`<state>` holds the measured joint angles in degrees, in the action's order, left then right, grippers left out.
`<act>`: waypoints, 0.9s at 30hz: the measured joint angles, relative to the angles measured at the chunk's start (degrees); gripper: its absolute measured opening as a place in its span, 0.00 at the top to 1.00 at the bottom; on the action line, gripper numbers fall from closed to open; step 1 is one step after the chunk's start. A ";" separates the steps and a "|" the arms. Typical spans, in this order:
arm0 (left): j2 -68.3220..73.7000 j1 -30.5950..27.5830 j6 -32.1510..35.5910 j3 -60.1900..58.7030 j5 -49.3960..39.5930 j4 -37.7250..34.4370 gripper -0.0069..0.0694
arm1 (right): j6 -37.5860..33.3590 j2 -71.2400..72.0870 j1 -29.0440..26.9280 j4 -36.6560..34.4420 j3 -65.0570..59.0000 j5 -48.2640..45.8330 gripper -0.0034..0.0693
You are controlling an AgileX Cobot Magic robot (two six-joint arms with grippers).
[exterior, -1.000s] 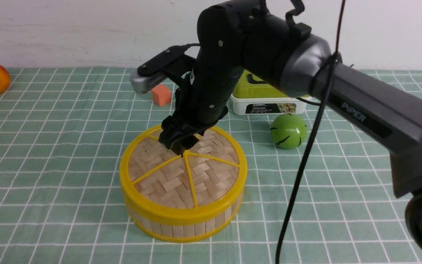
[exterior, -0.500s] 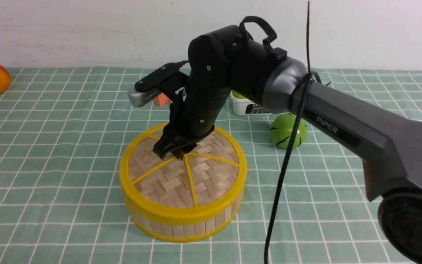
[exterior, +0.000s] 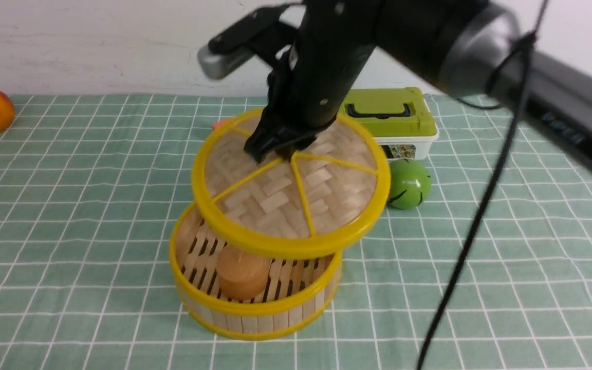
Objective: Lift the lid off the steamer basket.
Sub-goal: Use the right arm to place the steamer lid on the table
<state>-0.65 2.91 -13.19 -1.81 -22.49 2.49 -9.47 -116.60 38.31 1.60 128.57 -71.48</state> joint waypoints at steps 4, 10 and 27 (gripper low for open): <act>0.00 0.00 0.00 0.00 0.00 0.00 0.60 | 0.05 8.71 -3.83 0.19 -7.86 0.06 0.85; 0.00 0.00 0.00 0.00 0.00 0.00 0.60 | 2.70 22.47 -14.58 -0.03 -35.31 2.48 0.85; 0.00 0.00 0.00 0.00 0.00 0.00 0.60 | 4.53 17.39 -23.31 -7.23 -63.24 41.18 0.82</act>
<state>-0.65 2.91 -13.19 -1.81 -22.49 2.49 -4.94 -99.22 15.00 -5.63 65.33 -30.30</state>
